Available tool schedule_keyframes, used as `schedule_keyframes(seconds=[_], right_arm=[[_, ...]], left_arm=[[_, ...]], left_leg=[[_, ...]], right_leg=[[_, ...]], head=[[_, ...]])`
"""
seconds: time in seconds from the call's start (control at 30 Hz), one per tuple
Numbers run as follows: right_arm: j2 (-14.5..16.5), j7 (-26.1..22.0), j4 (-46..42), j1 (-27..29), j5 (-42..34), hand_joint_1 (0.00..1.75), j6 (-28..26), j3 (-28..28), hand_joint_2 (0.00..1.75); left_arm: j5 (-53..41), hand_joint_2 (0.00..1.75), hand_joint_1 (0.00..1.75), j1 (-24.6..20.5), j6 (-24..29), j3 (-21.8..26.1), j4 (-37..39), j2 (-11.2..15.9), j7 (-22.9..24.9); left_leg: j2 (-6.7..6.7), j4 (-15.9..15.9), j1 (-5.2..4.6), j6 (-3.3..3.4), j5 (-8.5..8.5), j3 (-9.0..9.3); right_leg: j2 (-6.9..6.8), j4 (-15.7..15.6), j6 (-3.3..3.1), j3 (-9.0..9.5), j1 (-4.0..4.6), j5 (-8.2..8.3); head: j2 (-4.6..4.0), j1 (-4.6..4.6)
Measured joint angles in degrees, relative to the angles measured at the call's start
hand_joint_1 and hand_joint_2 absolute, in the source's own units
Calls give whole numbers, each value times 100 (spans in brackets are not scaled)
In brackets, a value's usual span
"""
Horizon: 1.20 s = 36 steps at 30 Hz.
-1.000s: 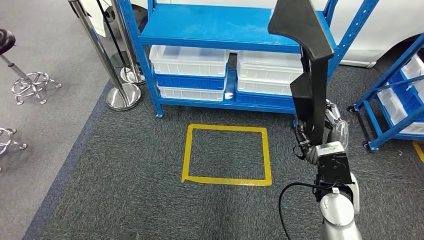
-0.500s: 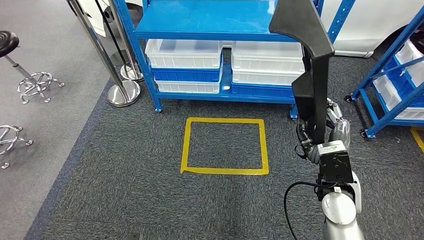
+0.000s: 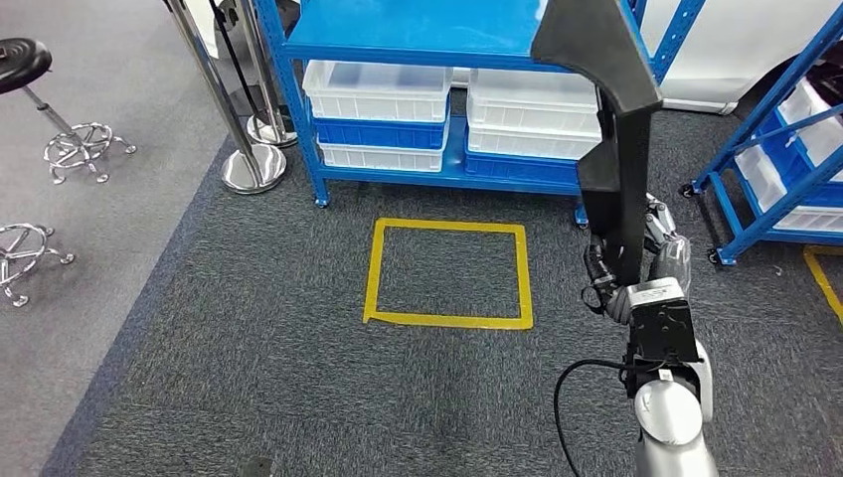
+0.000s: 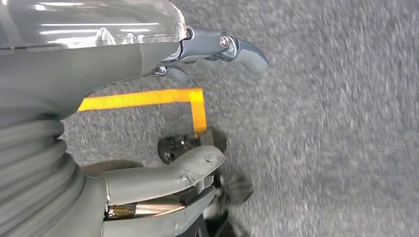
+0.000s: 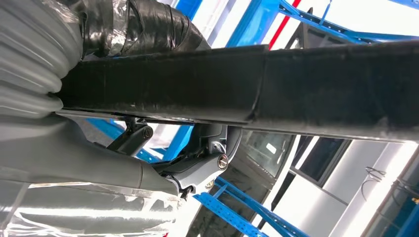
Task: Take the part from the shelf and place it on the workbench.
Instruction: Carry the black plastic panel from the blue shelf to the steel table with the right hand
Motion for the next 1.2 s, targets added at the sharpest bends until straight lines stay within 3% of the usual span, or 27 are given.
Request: schedule_keyframes(seconds=[0.03, 0.1, 0.17, 0.23, 0.27, 0.37, 0.43, 0.53, 0.57, 0.6, 0.63, 0.73, 0.8, 0.9, 0.97, 1.03, 1.07, 1.1, 1.13, 1.2], right_arm=[[0, 1, 7, 3, 0, 175, -1, 0, 175], [1, 1, 22, 6, 0, 175, 0, 1, 175], [1, 1, 27, -2, 0, 175, 2, 1, 175], [1, 1, 30, -16, 0, 175, 4, 2, 175], [1, 1, 32, -22, 0, 175, 5, 3, 175], [5, 1, 38, -29, 0, 175, 6, 3, 175], [15, 1, 40, -40, 0, 175, 8, 3, 175], [28, 1, 40, -47, 0, 175, 10, 4, 175], [31, 1, 40, -46, 0, 175, 13, 5, 175], [34, 1, 41, -45, 0, 175, 15, 5, 175], [37, 1, 42, -45, 0, 175, 17, 5, 175], [40, 1, 42, -45, 0, 175, 19, 4, 175], [42, 1, 42, -38, 0, 175, 20, 3, 175], [45, -1, 42, -30, 0, 175, 28, 3, 175], [45, -3, 42, -32, 0, 175, 36, 4, 175], [45, -3, 45, -26, 0, 175, 48, 4, 175], [45, -2, 48, -18, -1, 175, 55, 3, 175], [45, -1, 51, -12, -1, 175, 61, 3, 175], [45, -1, 54, -8, -1, 175, 64, 3, 175], [45, -1, 54, -15, 0, 175, 64, 3, 175]], left_arm=[[1, 175, 0, 4, -1, 1, 0, -1, 0], [1, 175, 0, 12, -2, 2, 0, -2, 0], [1, 175, 0, 16, -2, 2, 0, -4, 0], [2, 175, 0, 18, -2, 2, 0, -4, 0], [3, 175, 0, 19, -2, 2, 0, -4, 0], [3, 175, 0, 26, -1, 4, 0, -2, 0], [3, 175, 0, 31, 0, 5, 0, -1, 0], [3, 175, 0, 35, -1, 6, 0, -1, 0], [4, 175, 0, 36, -2, 6, 0, -1, 0], [6, 175, 0, 38, -3, 6, 0, -1, 0], [10, 175, 0, 39, -5, 6, 0, -1, 0], [19, 175, 0, 32, -9, 6, 0, 4, 1], [19, 175, 0, 32, -8, 7, 0, 13, 1], [19, 175, 0, 48, -7, 11, 0, 15, -1], [19, 175, 0, 46, -8, 14, 0, 12, -2], [17, 175, 0, 46, -8, 15, 0, 9, -3], [15, 175, 0, 52, -8, 15, 0, 8, -4], [11, 175, 0, 58, -7, 15, 0, 8, -5], [7, 175, 0, 62, -6, 16, 0, 7, -7], [1, 175, 0, 63, -4, 17, 0, 5, -10]], left_leg=[[2, 17, 0, -4, 45, -74], [7, 82, 5, -27, 122, -242], [8, 194, 21, -62, 163, -406], [5, 321, 20, -114, 183, -548], [3, 375, 16, -143, 195, -596], [-3, 445, 20, -241, 229, -667], [-11, 680, 42, -310, -7, -776], [-14, 1653, 79, -379, -681, -1094], [-14, 1897, 85, -381, -786, -1139], [-14, 1950, 86, -368, -783, -1089], [-15, 1785, 81, -341, -686, -927], [-26, 632, 19, -209, -364, -155], [-32, 253, -39, -156, -330, 56], [-15, 53, -56, -70, -150, 88], [8, -84, -29, -9, -20, 78], [16, -77, -32, 14, 26, -5], [17, -51, -31, 13, 38, -54], [18, -13, -28, 9, 45, -102], [19, 36, -22, 1, 45, -150], [16, 163, -5, -36, 22, -246]], right_leg=[[2, 322, 18, -70, -2, -152], [1, 550, 55, 5, -18, -123], [-5, 14, 83, 441, -49, 111], [-2, -614, 72, 851, -36, 134], [4, -785, 48, 939, -28, 93], [14, -816, -75, 887, -11, 127], [2, -825, -169, 825, -15, 204], [-6, -823, -232, 686, 6, 318], [-6, -820, -235, 631, 19, 357], [-5, -818, -234, 578, 32, 394], [-3, -817, -231, 531, 43, 429], [2, -824, -199, 450, 51, 519], [-10, -856, -137, 438, 17, 585], [-8, -899, -44, 426, -19, 613], [5, -600, -16, 306, -10, 318], [13, 74, 17, 65, -12, -107], [13, 367, 38, -24, -19, -222], [12, 501, 60, -35, -30, -232], [8, 416, 82, 64, -45, -137], [-6, -220, 122, 487, -78, 115]], head=[[0, -1], [0, -1], [0, -1], [0, -2], [0, -2], [0, -2], [0, -5], [0, -7], [0, -8], [0, -8], [0, -8], [0, -7], [0, -7], [0, -8], [0, -6], [0, -4], [0, -5], [0, -5], [0, -5], [0, -5]])
